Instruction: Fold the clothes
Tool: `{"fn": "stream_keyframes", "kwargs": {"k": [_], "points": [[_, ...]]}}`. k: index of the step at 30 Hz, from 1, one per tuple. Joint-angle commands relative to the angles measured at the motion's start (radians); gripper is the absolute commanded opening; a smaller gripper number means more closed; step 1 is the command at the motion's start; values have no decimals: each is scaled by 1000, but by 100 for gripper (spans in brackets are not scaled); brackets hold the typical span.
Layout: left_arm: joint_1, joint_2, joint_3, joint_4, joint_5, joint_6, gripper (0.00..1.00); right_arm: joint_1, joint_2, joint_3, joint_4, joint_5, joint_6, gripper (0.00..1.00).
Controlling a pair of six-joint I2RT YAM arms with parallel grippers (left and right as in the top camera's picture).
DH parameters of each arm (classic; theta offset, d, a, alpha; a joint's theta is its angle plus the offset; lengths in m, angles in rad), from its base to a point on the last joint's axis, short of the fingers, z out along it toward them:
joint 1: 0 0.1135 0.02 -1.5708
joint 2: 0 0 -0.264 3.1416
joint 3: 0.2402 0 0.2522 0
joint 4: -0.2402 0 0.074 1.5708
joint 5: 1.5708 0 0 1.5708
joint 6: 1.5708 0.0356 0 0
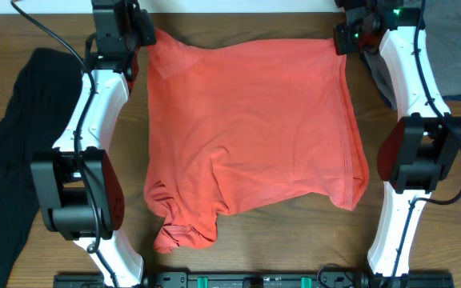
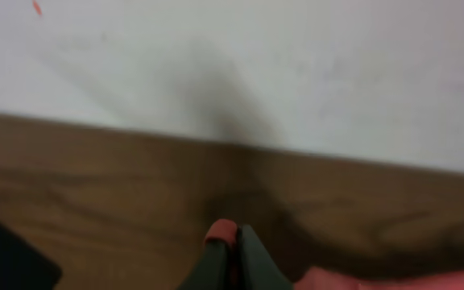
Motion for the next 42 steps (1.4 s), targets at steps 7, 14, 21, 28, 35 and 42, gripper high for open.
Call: {"fn": "stream_keyframes", "kwargs": {"k": [7,14,21,28,35,42], "points": [[5,-183,9,-375,3,-8,6,0,-34,8,-265,-35,32,1],[5,-239,7,-733,16,-9,6,-12,-33,5,-484,-27,31,1],[4,-217,-76,-854,29,-8,6,-60,-33,4,-547,-28,39,1],[4,-216,-160,-877,29,-8,22,-63,-33,4,-595,-28,13,24],[4,-219,-153,-938,29,-9,62,-63,-40,5,-661,-37,8,40],[4,-333,-86,-1033,168,-11,78,-58,-202,5,-709,-95,10,46]]}}
